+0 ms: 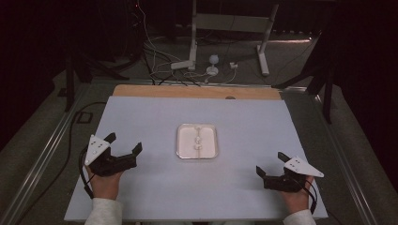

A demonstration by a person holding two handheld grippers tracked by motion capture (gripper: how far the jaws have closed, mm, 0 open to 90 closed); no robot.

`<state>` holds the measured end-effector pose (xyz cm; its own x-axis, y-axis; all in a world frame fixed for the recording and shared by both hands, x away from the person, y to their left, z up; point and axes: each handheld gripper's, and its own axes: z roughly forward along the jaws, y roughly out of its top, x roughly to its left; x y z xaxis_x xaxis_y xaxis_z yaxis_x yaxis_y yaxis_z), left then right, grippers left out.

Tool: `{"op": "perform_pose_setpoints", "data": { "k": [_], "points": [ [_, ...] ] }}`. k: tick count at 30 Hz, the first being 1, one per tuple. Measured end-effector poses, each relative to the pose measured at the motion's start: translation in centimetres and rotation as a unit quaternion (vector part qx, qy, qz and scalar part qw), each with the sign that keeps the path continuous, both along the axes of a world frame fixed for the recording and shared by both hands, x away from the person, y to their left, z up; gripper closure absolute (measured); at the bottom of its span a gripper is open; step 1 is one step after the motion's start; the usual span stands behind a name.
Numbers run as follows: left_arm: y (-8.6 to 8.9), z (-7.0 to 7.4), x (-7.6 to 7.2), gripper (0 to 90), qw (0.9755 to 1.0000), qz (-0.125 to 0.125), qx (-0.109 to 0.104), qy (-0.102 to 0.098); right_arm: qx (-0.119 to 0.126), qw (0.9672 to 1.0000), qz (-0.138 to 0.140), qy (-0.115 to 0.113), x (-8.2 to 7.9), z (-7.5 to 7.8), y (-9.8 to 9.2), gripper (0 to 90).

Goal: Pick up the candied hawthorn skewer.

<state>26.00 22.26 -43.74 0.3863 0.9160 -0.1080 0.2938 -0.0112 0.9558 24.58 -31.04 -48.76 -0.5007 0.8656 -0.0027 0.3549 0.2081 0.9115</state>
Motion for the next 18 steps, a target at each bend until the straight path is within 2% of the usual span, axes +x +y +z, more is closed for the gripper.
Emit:
{"op": "perform_pose_setpoints", "data": {
  "k": [5,10,18],
  "points": [
    [-0.9,0.2,1.0,0.5,1.0,-0.007,-0.001,0.007,0.0,1.0,0.002,0.003,0.0,0.0,0.1,0.0],
    [-2.2,0.2,1.9,0.5,0.9997,-0.016,0.01,0.015,-0.005,1.0,0.004,0.001,0.0,0.0,0.2,0.0],
    [-4.3,-0.5,3.3,0.5,0.9991,-0.029,0.015,0.029,-0.01,0.9999,0.005,0.003,0.1,-0.1,0.2,0.0]
  ]
}}
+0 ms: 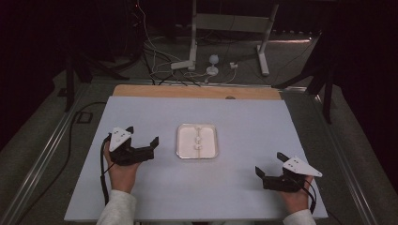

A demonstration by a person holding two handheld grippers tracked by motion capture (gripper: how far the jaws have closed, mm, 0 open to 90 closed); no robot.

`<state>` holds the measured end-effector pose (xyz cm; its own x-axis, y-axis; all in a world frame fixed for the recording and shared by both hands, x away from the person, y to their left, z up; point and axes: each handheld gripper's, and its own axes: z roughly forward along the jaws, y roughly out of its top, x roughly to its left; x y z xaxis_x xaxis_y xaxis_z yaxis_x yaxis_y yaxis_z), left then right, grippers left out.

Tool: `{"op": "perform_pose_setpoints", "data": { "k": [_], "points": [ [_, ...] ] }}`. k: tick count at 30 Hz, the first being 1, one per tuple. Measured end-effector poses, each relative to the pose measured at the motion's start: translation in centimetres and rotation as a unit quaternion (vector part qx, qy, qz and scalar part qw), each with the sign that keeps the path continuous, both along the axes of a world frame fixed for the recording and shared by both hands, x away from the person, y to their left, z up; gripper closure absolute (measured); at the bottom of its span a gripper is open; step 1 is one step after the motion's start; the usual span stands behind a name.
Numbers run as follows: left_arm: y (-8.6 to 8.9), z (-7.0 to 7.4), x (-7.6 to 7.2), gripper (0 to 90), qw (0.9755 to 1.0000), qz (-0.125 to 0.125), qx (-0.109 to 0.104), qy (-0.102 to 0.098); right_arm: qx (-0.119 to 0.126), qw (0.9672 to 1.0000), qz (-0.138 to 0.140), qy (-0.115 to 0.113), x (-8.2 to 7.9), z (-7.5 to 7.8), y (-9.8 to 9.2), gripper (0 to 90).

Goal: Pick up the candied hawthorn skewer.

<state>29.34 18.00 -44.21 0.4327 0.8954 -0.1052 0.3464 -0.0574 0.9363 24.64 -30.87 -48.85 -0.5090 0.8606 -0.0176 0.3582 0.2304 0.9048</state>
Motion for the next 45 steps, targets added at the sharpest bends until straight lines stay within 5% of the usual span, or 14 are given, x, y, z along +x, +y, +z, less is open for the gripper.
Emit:
{"op": "perform_pose_setpoints", "data": {
  "k": [45],
  "points": [
    [-8.1,-3.0,3.7,0.6,0.9986,-0.04,0.02,0.03,-0.012,0.9999,0.001,0.0,0.0,-0.1,0.1,0.0]
  ]
}}
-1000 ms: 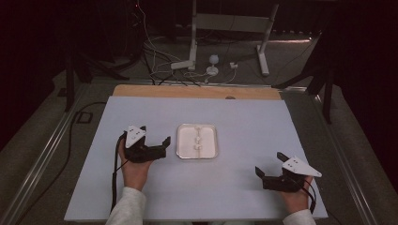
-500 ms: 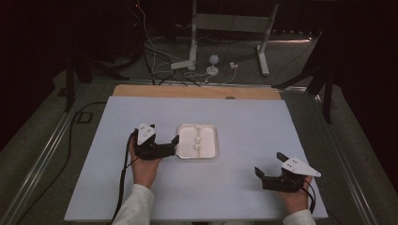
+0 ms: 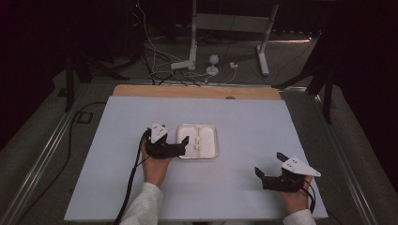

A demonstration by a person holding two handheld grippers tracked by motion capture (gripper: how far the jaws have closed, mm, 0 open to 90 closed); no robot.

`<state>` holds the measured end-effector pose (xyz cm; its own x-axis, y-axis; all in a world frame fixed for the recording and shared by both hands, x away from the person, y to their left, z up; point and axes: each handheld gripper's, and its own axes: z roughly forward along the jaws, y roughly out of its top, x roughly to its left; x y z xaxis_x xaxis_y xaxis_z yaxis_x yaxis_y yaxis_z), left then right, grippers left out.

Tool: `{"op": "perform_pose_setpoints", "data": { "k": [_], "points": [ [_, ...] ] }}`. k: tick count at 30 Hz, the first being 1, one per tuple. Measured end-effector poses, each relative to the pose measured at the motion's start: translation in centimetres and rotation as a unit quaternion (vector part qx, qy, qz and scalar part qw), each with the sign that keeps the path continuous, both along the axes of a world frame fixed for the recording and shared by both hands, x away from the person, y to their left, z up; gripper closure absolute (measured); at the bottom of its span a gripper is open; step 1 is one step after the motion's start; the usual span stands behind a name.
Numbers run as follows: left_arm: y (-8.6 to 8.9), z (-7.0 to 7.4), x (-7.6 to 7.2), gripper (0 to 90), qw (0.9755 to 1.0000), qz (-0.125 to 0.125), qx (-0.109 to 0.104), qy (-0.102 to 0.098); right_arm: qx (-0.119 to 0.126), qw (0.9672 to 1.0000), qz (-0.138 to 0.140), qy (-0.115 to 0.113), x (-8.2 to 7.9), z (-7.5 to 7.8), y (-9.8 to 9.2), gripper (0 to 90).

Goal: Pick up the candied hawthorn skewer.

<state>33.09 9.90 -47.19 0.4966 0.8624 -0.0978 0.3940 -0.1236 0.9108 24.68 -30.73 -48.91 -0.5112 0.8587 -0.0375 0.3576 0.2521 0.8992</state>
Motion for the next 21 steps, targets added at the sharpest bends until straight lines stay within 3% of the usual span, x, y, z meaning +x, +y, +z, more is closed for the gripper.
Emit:
{"op": "perform_pose_setpoints", "data": {
  "k": [21],
  "points": [
    [-3.2,-2.2,0.8,0.6,0.9985,-0.02,0.025,0.043,-0.003,1.0,0.001,0.002,0.0,-0.1,0.0,0.0]
  ]
}}
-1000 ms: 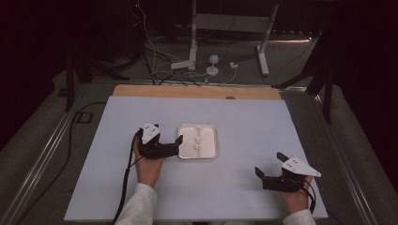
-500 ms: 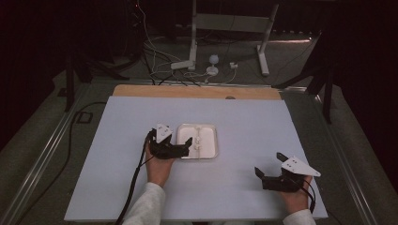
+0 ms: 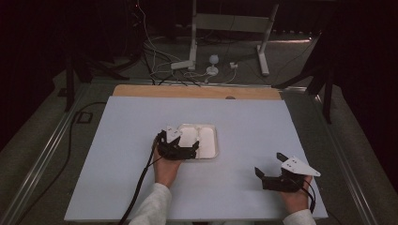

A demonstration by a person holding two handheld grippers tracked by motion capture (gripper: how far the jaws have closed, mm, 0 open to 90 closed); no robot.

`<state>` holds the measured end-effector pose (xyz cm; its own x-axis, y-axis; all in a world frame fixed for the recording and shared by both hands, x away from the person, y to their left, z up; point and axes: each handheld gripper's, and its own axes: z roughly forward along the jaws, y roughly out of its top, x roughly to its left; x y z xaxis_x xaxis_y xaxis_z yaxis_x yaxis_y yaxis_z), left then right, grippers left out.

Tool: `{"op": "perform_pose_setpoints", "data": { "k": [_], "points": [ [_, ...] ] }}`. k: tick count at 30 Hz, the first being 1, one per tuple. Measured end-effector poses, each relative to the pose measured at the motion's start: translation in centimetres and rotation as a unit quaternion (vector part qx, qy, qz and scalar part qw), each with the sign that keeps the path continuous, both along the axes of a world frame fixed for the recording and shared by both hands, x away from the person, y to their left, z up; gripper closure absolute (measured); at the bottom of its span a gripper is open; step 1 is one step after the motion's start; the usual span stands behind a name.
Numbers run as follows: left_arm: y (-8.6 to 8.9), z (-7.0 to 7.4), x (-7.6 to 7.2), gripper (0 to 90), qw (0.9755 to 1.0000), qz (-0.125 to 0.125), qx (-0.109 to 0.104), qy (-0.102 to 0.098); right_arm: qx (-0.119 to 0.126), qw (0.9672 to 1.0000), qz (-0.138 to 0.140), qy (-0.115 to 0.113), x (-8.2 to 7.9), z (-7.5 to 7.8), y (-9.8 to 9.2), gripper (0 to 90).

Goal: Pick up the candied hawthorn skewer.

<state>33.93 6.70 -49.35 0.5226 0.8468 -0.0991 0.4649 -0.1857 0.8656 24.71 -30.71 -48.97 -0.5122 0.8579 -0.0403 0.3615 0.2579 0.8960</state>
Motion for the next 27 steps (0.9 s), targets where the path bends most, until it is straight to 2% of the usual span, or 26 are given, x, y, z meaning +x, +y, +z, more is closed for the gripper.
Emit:
{"op": "perform_pose_setpoints", "data": {
  "k": [7,14,19,22,24,25,27],
  "points": [
    [-1.2,-0.8,0.1,2.3,0.9996,-0.012,0.011,0.024,-0.001,1.0,0.001,0.001,0.0,0.0,0.0,0.0],
    [-2.3,-1.6,0.2,1.5,0.9981,-0.023,0.01,0.057,-0.001,1.0,0.0,0.002,0.0,0.0,0.0,0.0],
    [-3.0,-2.1,0.4,3.1,0.9952,-0.014,0.05,0.083,-0.002,1.0,0.001,0.002,0.0,-0.1,0.0,0.0],
    [-2.9,-2.5,0.6,8.6,0.9926,-0.002,0.068,0.101,-0.002,1.0,0.001,0.002,0.0,-0.1,0.1,0.0],
    [-2.6,-2.7,0.5,19.3,0.9906,0.007,0.082,0.11,-0.001,1.0,0.001,0.002,0.0,0.0,0.0,0.0],
    [-2.4,-2.7,0.5,19.7,0.9895,0.006,0.086,0.115,-0.001,1.0,0.001,0.002,0.0,0.0,0.0,0.0],
    [-2.1,-2.7,0.4,26.5,0.9893,0.002,0.092,0.114,0.0,1.0,0.001,0.002,0.0,0.0,0.0,0.0]
  ]
}}
